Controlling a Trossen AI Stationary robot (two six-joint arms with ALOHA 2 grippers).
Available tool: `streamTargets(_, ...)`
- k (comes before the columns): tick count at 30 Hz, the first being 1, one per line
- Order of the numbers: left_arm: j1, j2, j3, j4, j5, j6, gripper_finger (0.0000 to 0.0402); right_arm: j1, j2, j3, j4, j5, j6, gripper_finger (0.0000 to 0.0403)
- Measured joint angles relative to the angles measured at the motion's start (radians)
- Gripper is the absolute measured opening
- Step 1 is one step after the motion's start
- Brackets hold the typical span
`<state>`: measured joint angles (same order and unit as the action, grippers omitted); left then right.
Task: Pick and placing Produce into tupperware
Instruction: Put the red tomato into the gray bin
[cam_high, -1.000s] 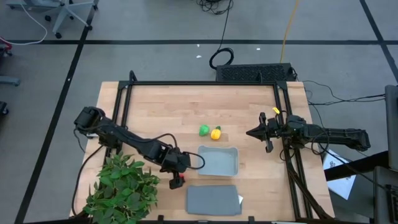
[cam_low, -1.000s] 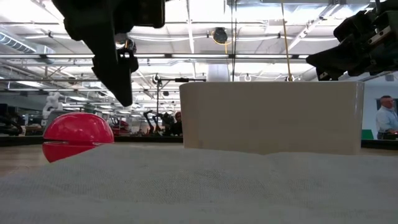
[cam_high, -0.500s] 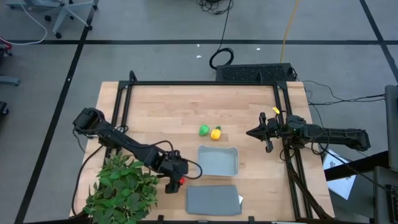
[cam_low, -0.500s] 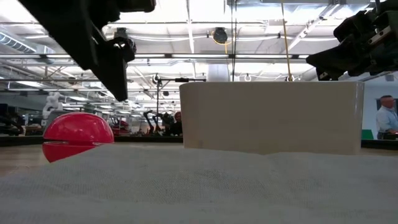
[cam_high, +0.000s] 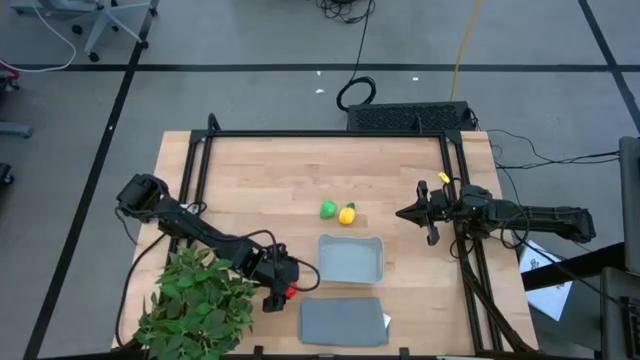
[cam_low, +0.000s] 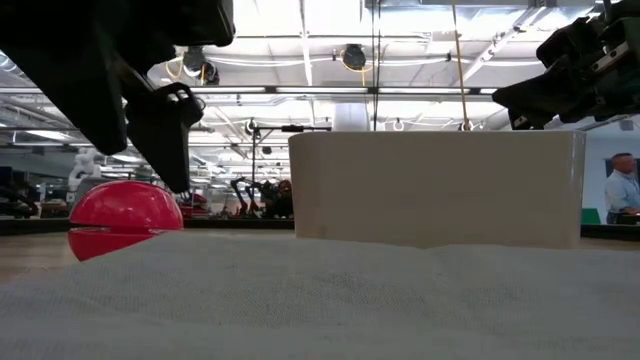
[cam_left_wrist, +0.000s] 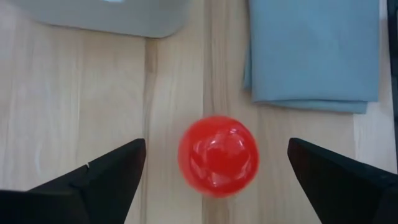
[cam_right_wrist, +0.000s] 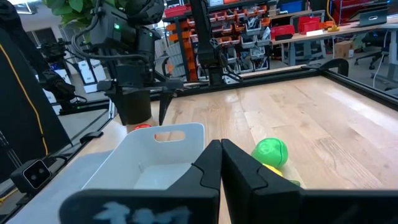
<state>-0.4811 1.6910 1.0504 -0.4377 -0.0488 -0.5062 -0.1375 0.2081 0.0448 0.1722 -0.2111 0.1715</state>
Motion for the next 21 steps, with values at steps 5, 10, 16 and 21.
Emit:
streamTargets(5,0.000,0.000,0.000,0.005,0.000,0.003,0.0399,0.000,0.000,0.000,0.000,0.000,0.000,0.0000)
streamTargets(10,0.020,0.000,0.000,-0.001,0.035,-0.054,0.0399,0.000,0.000,0.000,0.000,0.000,0.000,0.0000)
streamTargets(16,0.047,0.000,0.000,-0.001,0.085,-0.081,0.0399,0.000,0.000,0.000,0.000,0.000,0.000,0.0000)
streamTargets(21,0.045,0.000,0.000,0.001,0.086,-0.071,0.0399,0.000,0.000,0.000,0.000,0.000,0.019,0.0000)
